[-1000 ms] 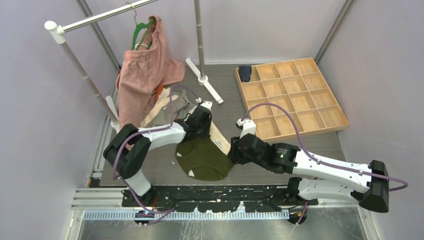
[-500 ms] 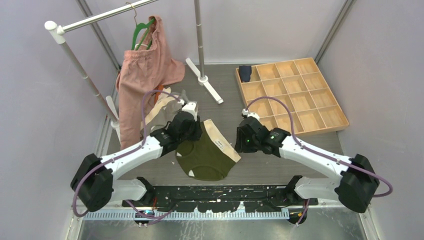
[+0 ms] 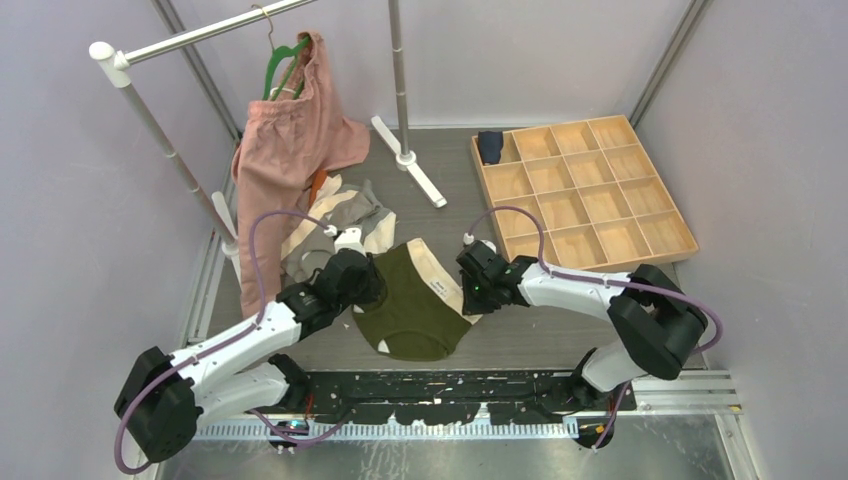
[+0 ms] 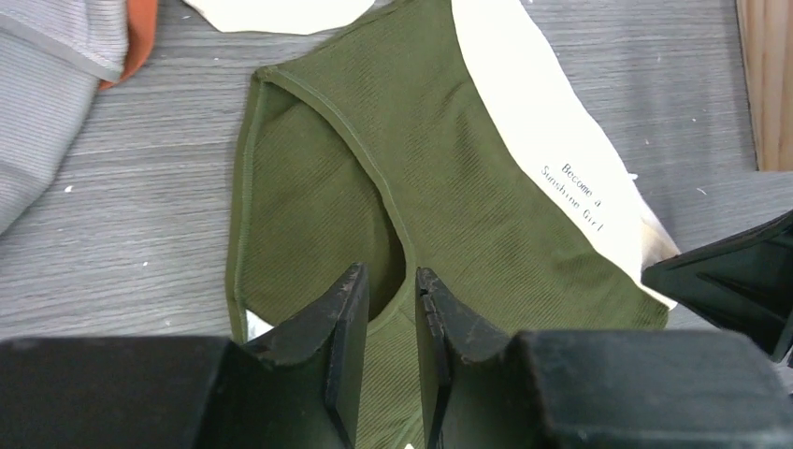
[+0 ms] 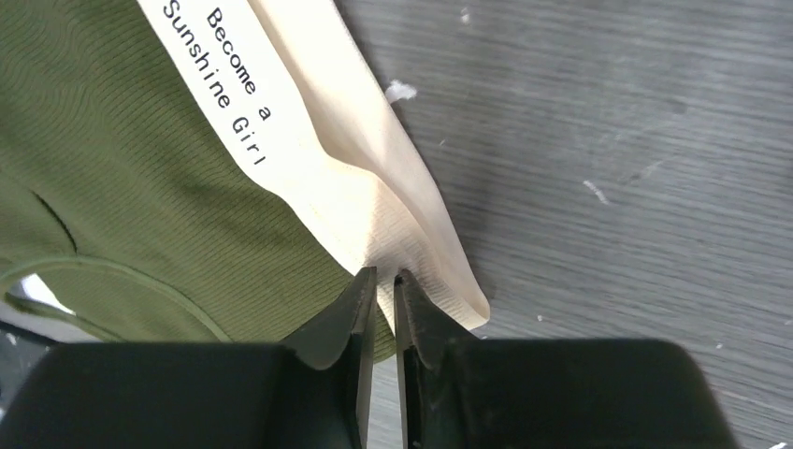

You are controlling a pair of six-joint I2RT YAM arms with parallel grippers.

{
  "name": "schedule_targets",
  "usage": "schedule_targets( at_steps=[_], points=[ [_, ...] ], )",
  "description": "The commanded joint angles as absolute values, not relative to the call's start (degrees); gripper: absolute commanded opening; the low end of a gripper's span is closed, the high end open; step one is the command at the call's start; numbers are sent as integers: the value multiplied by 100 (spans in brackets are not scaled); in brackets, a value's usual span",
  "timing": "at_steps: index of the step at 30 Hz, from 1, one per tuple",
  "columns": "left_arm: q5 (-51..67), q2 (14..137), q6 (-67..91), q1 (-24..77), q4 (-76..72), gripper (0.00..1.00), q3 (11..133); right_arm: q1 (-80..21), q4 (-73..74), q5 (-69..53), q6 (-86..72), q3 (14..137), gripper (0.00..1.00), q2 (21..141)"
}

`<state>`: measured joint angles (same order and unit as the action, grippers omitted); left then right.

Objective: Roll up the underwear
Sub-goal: Fold the underwear at the center of the board.

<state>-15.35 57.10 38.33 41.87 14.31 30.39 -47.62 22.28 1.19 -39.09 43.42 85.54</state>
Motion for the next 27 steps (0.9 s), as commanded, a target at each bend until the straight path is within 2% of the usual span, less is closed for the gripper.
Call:
schedule_targets(
  at_steps=[1,6,10,12,14,16,20,24,27],
  points=[
    [-1942,5616,3979,4166,1590,27,3098,-4763,2343,646,-4255,4047,18,8534],
    [-2165,5610,4025,4162,1725,28,3133,-4815,3530,609,-4702,3759,17,7669],
    [-2271,5545,3978,4129,1754,35,3192,-4820,4478,744,-4911,3714,17,6588],
    [-2197,5556,3926,4087,1659,41,3205,-4824,4557,747,-4849,3848,23,6193],
    [-1865,5683,3821,3979,1408,45,3231,-4824,4229,703,-4567,4039,33,6024],
    [-1571,5982,3750,3865,1287,45,3376,-4801,3993,821,-4187,4388,39,6216],
    [-1062,6582,3648,3616,1101,45,3726,-4299,3571,888,-3421,5389,40,7188],
    [-684,6927,3703,3423,899,43,3869,-3657,3297,286,-3021,6323,40,8451],
    [-410,6987,3712,3396,741,35,3880,-3345,3194,-499,-2985,6940,34,9223]
  ],
)
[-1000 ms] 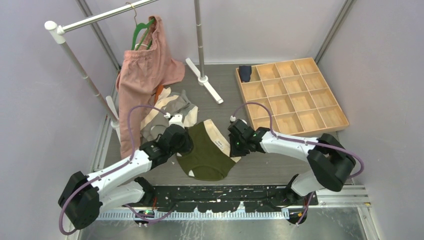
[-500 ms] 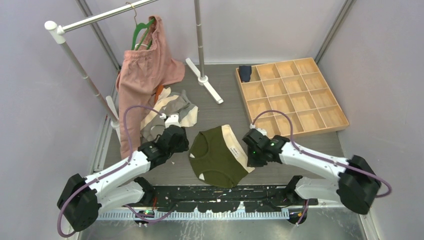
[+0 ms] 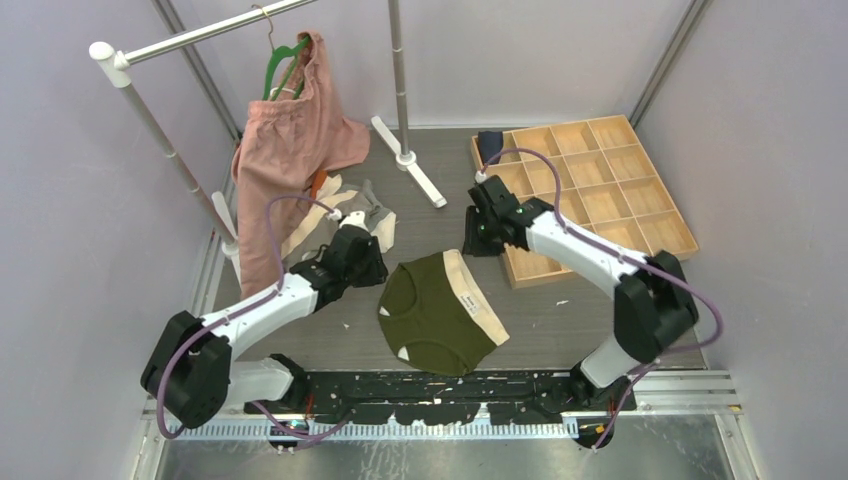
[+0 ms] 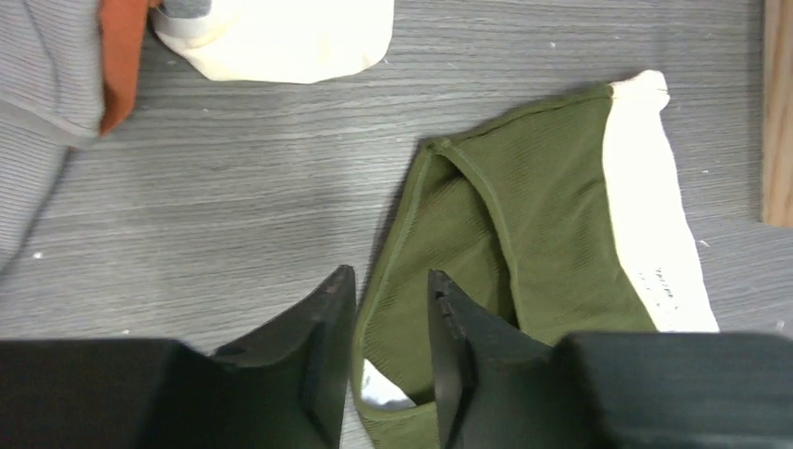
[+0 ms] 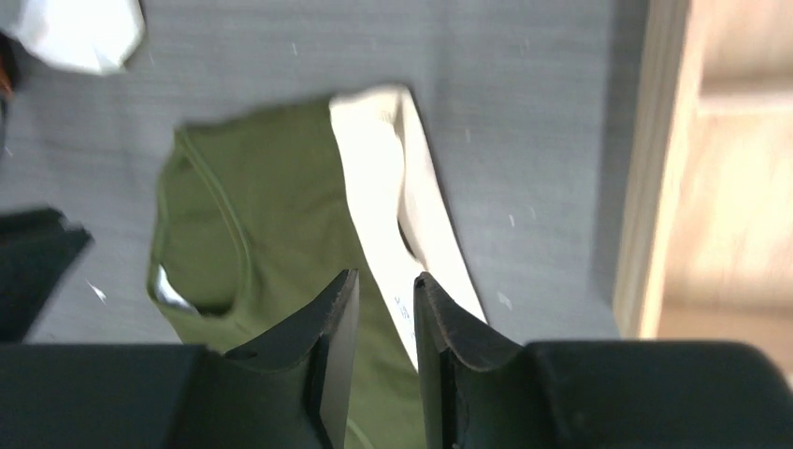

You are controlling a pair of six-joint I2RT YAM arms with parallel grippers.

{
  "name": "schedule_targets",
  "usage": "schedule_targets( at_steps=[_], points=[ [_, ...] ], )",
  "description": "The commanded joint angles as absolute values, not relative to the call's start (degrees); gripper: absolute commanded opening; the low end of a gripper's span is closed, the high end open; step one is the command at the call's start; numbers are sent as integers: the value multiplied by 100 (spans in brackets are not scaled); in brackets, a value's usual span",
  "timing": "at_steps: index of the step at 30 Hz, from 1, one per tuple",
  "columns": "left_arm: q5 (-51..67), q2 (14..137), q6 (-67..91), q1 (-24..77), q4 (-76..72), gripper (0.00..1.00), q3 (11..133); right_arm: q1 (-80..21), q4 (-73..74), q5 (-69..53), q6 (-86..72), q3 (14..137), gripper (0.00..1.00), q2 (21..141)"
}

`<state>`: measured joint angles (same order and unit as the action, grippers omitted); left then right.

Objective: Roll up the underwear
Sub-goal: Fold the underwear at the center of the board.

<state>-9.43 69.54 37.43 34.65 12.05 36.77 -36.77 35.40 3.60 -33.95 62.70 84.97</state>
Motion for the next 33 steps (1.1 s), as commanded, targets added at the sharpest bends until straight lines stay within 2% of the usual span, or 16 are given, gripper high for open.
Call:
schedule_targets(
  at_steps=[1,5,10,18,29,31,33],
  points=[
    [-237,6994,3716,3399,594,30,3850,-3300,3158,-693,-3018,7091,30,9419],
    [843,7131,3601,3535,-190,13,3861,-3265,3017,-1038,-3141,7438,21,9915],
    [686,7661,3423,4199,-483,1,4227,-3265,3317,-1037,-3083,7807,19,10439],
    [782,8728,3542,4508,-1004,1,4235,-3263,3413,-1378,-3039,7907,18,10810],
    [530,9247,3699,4718,-1269,1,3780,-3261,3428,-208,-2932,8161,16,11345],
    [493,9263,3709,4749,-1283,1,3727,-3262,3401,-56,-2904,8188,18,11477],
    [477,9281,3709,4755,-1283,1,3682,-3263,3364,-18,-2879,8199,25,11571]
  ],
)
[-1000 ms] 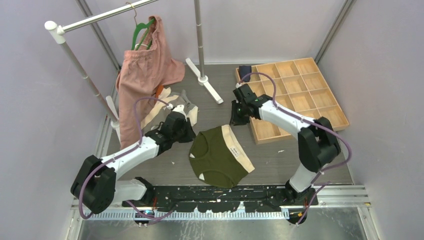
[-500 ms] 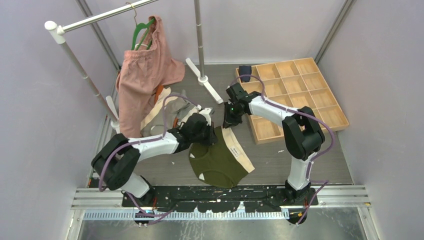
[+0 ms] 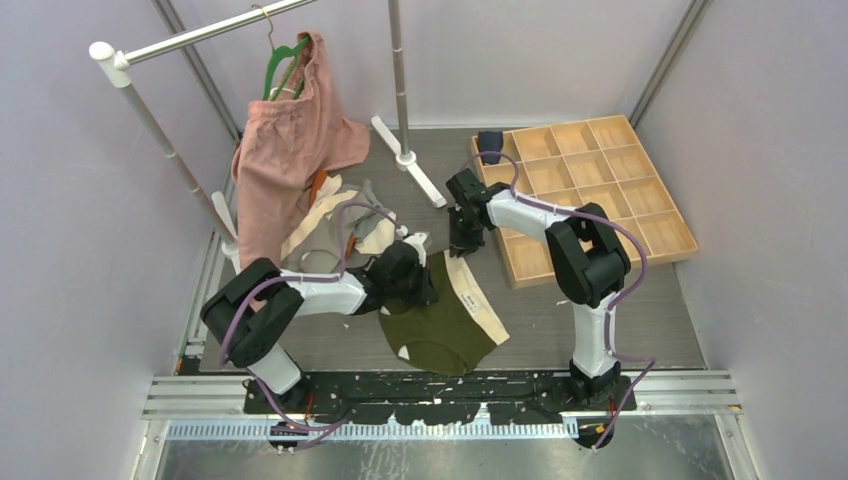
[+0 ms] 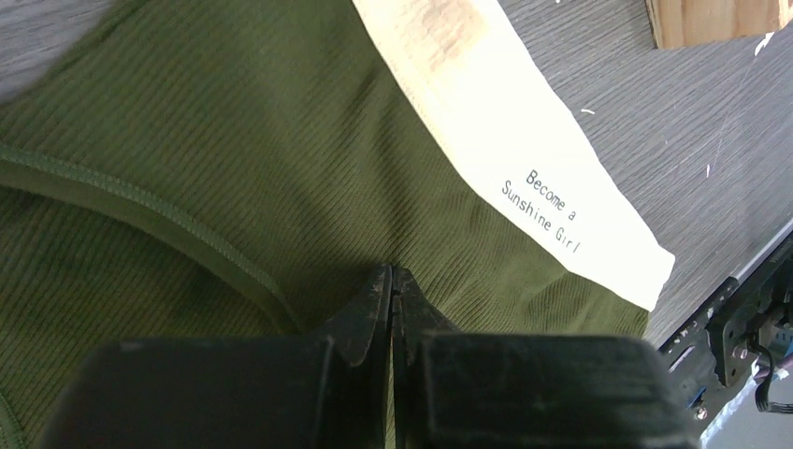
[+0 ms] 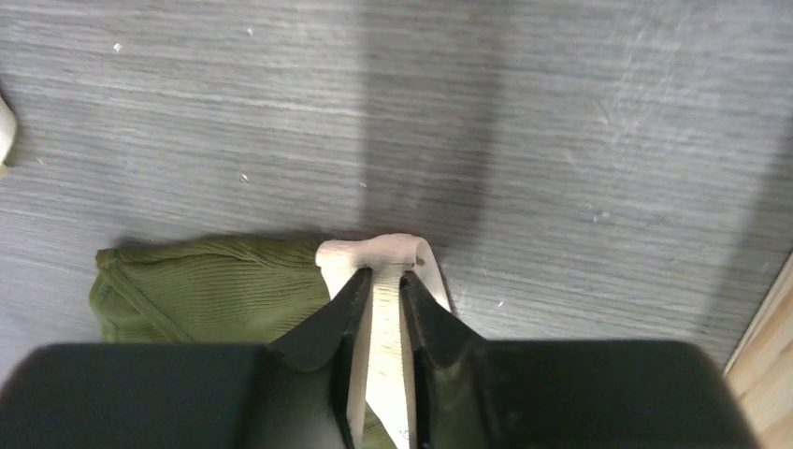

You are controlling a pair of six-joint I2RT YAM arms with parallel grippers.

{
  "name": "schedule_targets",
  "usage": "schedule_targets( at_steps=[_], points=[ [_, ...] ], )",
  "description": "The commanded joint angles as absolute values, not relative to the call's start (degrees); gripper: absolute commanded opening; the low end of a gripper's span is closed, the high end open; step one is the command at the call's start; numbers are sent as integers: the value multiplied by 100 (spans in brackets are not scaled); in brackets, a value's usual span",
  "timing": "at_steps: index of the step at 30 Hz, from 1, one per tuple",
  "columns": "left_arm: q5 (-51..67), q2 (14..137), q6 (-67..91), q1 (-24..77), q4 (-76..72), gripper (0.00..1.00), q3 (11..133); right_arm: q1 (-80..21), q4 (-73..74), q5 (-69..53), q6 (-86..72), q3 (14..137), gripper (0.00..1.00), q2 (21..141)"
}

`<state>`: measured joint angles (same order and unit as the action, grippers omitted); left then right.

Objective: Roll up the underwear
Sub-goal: Fold the underwear at the center of the board.

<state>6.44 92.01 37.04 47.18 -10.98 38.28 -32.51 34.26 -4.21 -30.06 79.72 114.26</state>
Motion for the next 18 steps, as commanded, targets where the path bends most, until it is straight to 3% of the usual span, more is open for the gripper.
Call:
schedule_targets(
  at_steps=[1,6,13,18],
  points=[
    [461,9287,3709,4755,-1283,1,3656,-3262,3358,-18,-2867,8203,28,11589],
    [414,9222,3685,4755,-1226,1,3589,-3261,3135,158,-2768,8048,37,11193],
    [51,8297,3425,4727,-263,1,4165,-3231,2813,275,-2023,7865,43,10376],
    [-475,7582,3377,4472,256,16,4287,-3183,2742,-562,-1094,7801,46,10360]
  ],
)
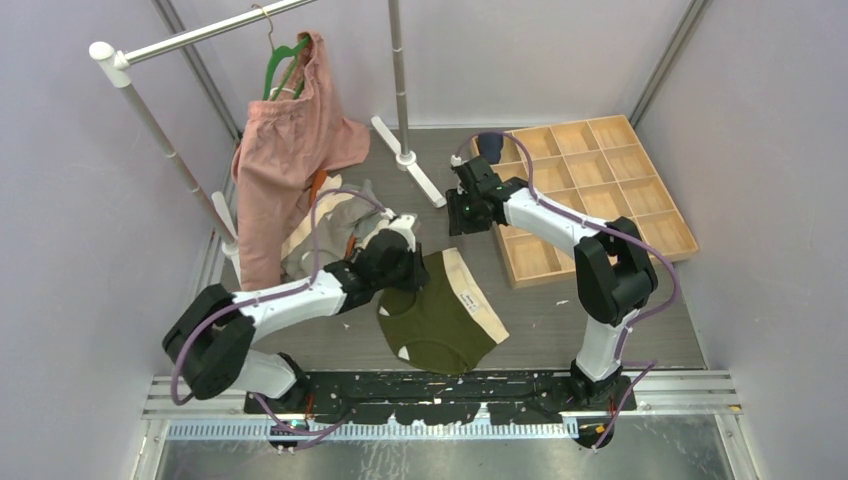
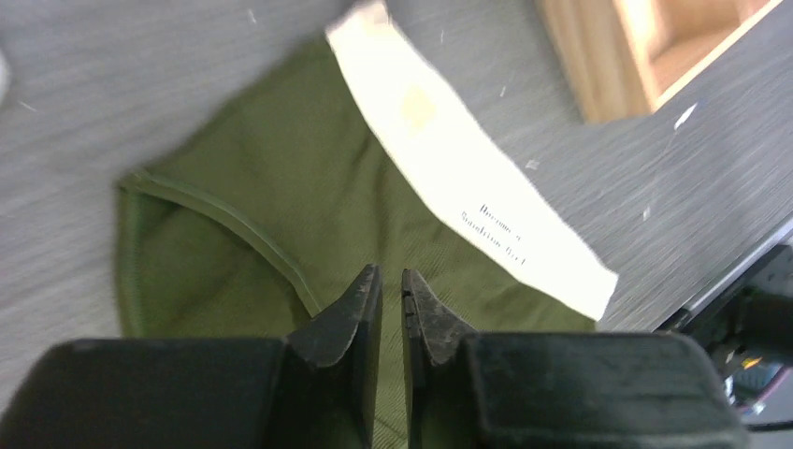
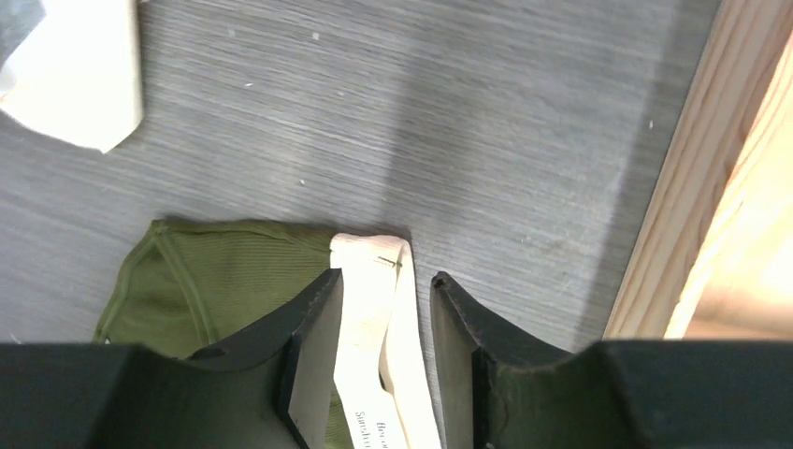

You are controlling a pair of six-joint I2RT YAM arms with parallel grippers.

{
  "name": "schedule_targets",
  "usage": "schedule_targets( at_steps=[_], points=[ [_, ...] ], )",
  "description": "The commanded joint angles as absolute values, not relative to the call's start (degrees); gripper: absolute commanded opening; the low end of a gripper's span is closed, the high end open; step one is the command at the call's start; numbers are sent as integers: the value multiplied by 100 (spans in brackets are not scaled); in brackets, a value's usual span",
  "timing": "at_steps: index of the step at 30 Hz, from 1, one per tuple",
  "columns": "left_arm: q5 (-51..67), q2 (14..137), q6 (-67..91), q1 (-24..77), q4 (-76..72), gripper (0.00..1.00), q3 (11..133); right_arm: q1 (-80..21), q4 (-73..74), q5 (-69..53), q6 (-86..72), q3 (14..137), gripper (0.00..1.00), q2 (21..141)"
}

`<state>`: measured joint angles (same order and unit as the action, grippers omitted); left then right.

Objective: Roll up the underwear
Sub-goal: Fold the underwear at the center of the board.

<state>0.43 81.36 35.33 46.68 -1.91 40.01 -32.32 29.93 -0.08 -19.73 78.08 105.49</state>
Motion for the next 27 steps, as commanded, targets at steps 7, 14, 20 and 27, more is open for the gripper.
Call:
schedule_targets(
  at_steps=[7,14,20,27],
  points=[
    [-607,7239,3441,4018,723,19,4114,-3123,2713,-1719,626,7743,51,10619],
    [-697,6992,3459,3789,855,19,3969,-3118,3862,-1786,1963,8655,51,11452],
    [-694,6884,3446,3693,904,19,3920,-3115,4083,-1586,2315,8963,50,11804],
    [-703,6877,3437,3620,918,19,3929,-3120,4287,-1851,2396,9125,41,11984]
  ],
)
